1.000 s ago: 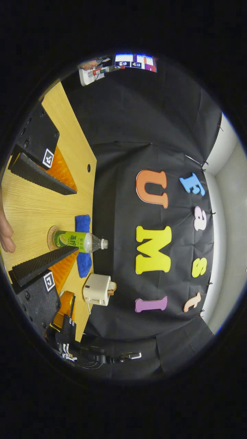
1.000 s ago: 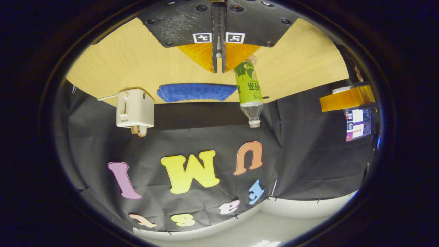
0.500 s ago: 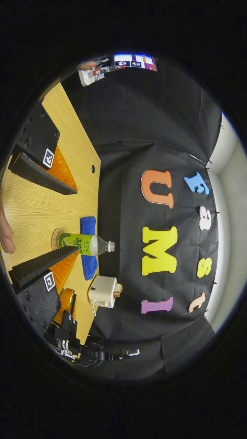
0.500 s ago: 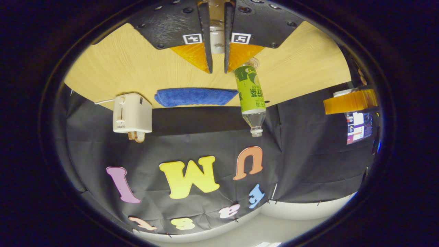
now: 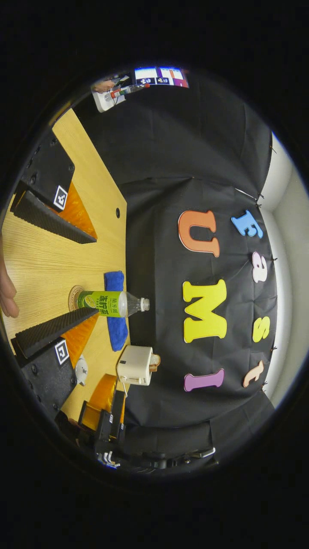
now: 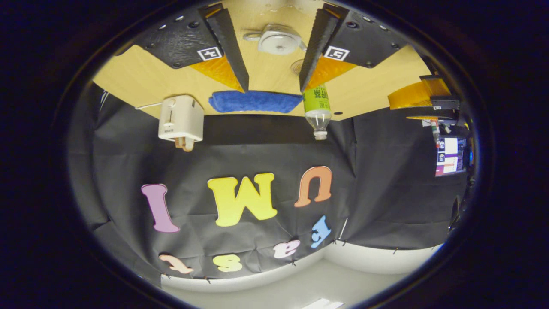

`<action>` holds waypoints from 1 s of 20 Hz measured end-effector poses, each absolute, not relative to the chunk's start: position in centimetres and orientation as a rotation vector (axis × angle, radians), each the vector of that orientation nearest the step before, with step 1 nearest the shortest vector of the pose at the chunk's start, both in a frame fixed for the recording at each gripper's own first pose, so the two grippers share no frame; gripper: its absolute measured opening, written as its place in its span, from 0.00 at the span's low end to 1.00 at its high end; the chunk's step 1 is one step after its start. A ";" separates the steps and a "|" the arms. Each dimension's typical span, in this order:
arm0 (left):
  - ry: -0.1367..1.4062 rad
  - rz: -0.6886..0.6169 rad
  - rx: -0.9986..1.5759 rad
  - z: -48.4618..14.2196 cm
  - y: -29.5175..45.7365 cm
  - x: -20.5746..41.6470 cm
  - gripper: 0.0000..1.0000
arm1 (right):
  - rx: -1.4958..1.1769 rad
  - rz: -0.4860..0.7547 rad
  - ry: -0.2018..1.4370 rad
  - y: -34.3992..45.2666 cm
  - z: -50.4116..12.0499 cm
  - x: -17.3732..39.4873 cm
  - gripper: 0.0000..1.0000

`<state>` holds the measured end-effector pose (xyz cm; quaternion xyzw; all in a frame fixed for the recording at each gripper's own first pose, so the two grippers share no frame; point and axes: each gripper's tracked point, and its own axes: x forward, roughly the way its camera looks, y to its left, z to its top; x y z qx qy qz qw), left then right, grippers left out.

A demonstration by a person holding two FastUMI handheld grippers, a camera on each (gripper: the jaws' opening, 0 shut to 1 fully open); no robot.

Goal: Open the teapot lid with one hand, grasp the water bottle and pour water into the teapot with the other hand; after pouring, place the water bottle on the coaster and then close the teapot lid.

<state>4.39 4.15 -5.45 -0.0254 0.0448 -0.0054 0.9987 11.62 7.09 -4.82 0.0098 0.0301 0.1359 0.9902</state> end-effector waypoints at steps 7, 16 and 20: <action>0.039 -0.005 -0.037 -2.2 2.9 1.6 0.93 | -0.042 0.225 -0.012 3.7 0.2 6.4 0.96; -0.020 -0.026 -0.030 1.2 1.8 -1.5 0.93 | -0.046 0.062 -0.044 -3.3 3.0 0.8 0.95; -0.010 -0.046 -0.031 0.7 1.2 -1.5 0.93 | -0.013 0.037 -0.012 -5.4 1.1 0.5 0.95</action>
